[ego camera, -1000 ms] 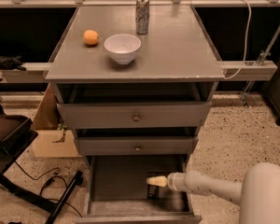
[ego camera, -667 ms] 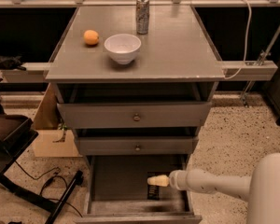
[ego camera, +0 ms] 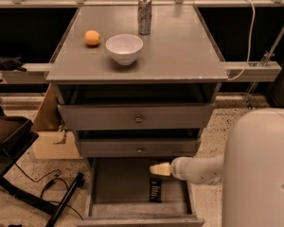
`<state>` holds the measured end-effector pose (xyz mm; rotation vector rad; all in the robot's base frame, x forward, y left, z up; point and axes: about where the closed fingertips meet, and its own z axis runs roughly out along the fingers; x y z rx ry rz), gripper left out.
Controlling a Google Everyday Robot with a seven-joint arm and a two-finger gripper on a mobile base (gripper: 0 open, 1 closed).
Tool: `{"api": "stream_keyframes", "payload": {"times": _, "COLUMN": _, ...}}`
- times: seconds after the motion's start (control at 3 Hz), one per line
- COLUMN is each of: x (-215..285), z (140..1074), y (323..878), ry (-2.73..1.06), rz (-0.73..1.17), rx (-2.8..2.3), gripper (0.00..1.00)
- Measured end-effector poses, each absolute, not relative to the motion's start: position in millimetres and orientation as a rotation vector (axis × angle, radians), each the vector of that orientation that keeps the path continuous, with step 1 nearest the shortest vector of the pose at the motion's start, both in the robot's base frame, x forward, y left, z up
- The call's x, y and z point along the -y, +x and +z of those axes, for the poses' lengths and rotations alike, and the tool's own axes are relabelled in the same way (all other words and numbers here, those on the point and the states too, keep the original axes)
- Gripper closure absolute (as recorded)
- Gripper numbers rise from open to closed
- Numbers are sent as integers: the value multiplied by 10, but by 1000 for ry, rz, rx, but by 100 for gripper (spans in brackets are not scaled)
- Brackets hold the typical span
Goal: Place rxbar chocolate into bottom drawer
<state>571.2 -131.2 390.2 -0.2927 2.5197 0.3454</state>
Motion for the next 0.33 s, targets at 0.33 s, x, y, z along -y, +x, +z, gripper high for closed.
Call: {"api": "stream_keyframes", "payload": {"times": 0.33, "x": 787, "z": 4609, "y": 5825, "ry": -409, "rz": 266, "rx": -2383, "gripper": 0}}
